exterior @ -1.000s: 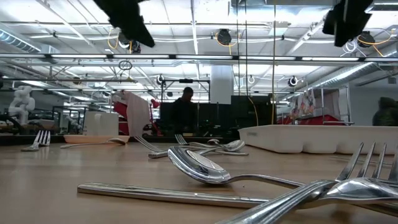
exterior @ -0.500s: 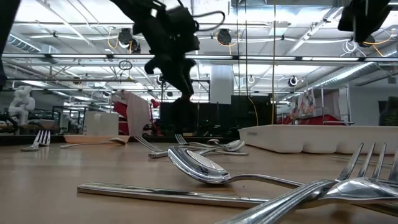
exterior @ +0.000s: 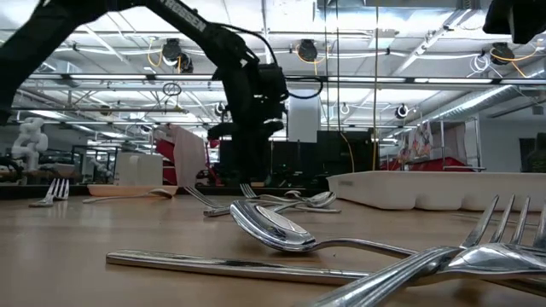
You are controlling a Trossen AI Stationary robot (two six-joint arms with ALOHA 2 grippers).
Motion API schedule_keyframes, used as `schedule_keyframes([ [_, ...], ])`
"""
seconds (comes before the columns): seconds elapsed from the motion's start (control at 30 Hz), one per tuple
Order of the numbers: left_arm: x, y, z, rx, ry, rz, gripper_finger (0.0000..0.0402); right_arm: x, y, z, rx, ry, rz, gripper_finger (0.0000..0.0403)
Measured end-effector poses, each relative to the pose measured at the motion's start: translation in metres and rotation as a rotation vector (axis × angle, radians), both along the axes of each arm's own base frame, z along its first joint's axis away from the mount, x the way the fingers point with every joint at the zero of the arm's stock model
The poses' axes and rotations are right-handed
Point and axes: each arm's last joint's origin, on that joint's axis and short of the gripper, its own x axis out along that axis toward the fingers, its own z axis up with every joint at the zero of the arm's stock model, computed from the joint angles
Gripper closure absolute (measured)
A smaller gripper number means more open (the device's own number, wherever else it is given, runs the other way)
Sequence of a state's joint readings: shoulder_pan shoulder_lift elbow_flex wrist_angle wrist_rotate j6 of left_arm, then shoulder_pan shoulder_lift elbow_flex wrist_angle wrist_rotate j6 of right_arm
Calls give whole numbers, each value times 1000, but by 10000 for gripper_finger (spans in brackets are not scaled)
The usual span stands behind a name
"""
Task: Sort silverware
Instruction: Put the silver fork into the white cutlery tray
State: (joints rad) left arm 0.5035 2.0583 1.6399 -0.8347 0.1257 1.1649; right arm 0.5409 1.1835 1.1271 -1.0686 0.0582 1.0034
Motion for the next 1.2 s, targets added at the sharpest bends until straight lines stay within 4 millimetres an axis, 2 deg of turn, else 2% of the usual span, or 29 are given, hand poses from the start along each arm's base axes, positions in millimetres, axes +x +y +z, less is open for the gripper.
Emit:
schedule_keyframes([
  [0.17, 2, 14, -9, -17, 4, -8, 311, 1, 2, 1, -18, -36, -15, 186],
  [0.63, 13, 17, -48, -47, 54, -67, 311, 4, 1, 3, -61, -98, -61, 186],
  [0.83, 16, 26, -40, -4, 22, -66, 311, 7, 3, 5, -42, -134, -67, 186],
  [1.0, 17, 25, -27, -35, 26, -70, 311, 8, 3, 5, -43, -145, -72, 186],
  [1.2, 16, 26, -34, -69, 41, -79, 311, 8, 3, 5, -59, -152, -67, 186],
])
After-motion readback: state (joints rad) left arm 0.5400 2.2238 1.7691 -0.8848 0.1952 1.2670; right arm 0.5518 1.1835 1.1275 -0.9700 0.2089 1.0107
